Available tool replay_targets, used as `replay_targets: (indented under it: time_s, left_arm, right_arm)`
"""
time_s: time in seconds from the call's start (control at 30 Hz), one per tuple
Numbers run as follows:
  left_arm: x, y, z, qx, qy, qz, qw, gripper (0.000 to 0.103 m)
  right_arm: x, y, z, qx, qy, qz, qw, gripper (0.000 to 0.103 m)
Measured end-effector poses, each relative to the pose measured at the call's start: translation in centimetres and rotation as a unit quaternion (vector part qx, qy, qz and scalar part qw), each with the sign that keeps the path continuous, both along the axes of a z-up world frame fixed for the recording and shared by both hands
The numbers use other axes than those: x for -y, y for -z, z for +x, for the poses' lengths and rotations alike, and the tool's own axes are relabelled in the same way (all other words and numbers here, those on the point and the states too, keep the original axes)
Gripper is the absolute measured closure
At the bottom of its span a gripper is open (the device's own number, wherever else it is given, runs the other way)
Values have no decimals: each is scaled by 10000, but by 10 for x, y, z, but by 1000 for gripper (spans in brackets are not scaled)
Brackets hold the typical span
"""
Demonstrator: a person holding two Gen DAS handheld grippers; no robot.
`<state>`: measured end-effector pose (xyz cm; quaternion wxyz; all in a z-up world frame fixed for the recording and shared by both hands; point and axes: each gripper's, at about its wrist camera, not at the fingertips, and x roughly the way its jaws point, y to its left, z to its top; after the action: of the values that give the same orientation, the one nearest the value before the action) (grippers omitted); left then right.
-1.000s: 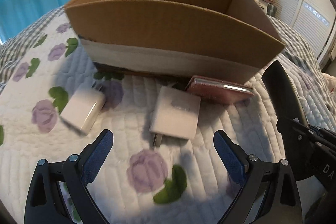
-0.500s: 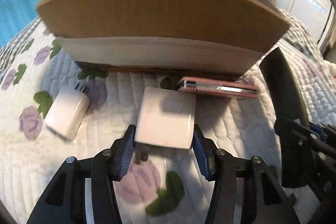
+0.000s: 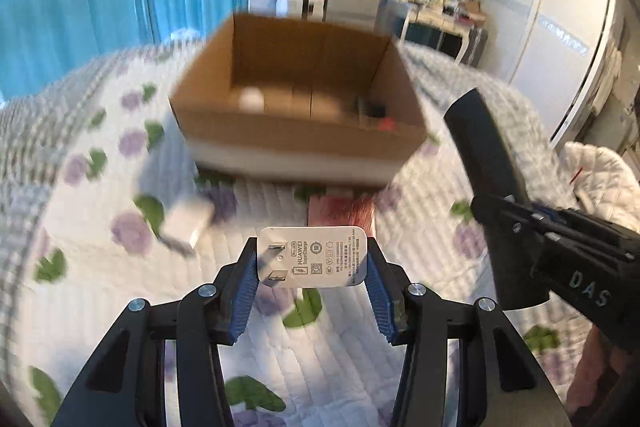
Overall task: Organize rigid objects
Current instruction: 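Lower the charger and remote into the box and open both grippers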
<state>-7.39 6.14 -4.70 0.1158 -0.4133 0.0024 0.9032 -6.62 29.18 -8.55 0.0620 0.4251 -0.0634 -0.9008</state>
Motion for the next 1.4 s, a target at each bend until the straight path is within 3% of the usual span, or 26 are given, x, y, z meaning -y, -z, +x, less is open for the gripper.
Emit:
replay_targets:
  time_s: [0.27, 0.47, 0.6, 0.87, 0.97, 1.1, 1.37, 1.4]
  left_arm:
    - [5, -70, -37, -779, -145, -119, 9968, 53]
    - [3, -83, -98, -914, -231, -210, 9953, 52]
    - [-5, -71, -136, -876, -168, -190, 9958, 52]
    - [-17, -3, -182, -317, -104, -528, 9980, 52]
    - [-20, 6, -183, -460, -64, -635, 9969, 52]
    - [-24, 6, -183, -597, -50, -681, 9959, 50]
    - [-1, -22, -170, -673, -215, -432, 9966, 49]
    - [2, -25, -165, -688, -240, -428, 9964, 44]
  right_arm:
    - [18, -74, -25, -660, -352, 140, 9971, 84]
    - [30, -109, -78, -881, -621, 183, 9940, 84]
    - [33, -103, -110, -841, -672, 133, 9941, 84]
    - [24, -55, -165, -545, -707, 175, 9958, 84]
    - [16, -37, -179, -442, -697, 136, 9965, 84]
    - [7, -24, -188, -365, -725, 30, 9967, 84]
    - [16, -15, -198, -168, -730, 82, 9972, 84]
    - [18, -14, -197, -155, -676, 122, 9975, 83]
